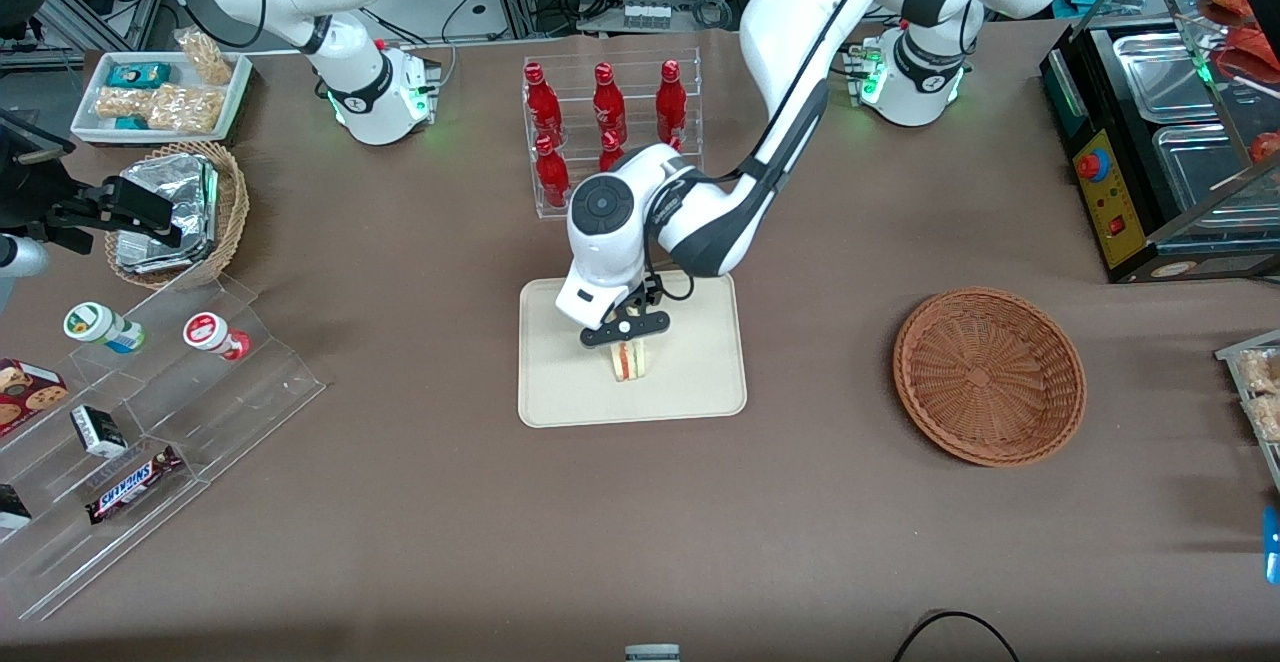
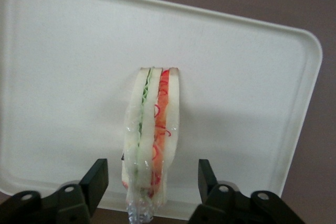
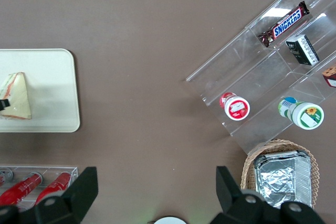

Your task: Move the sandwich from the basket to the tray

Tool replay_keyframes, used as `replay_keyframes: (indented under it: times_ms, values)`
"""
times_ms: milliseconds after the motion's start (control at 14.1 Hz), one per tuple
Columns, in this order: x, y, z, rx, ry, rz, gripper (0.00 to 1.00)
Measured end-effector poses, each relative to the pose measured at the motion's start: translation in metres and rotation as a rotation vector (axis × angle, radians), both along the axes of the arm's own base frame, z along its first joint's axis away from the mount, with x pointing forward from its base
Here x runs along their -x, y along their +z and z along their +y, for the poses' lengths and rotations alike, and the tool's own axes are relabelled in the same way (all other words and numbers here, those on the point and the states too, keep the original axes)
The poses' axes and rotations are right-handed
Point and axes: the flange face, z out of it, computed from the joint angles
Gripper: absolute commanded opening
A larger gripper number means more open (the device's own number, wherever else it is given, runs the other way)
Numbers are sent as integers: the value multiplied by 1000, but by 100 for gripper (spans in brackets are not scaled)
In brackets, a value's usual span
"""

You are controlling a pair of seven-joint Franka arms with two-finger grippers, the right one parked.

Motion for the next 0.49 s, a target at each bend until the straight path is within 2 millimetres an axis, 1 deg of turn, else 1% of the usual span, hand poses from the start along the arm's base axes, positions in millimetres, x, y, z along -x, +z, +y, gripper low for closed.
replay_keyframes:
  times_ms: [71,141,212,354,495]
  values:
    - [-6,16,10,-10,3,9,100]
    - [-13,32,24,-30,13,27,100]
    - [-22,45,43,-57,33,55,100]
    - [-45,64,89,-104,76,109,100]
    - [-74,70,140,-112,90,130,100]
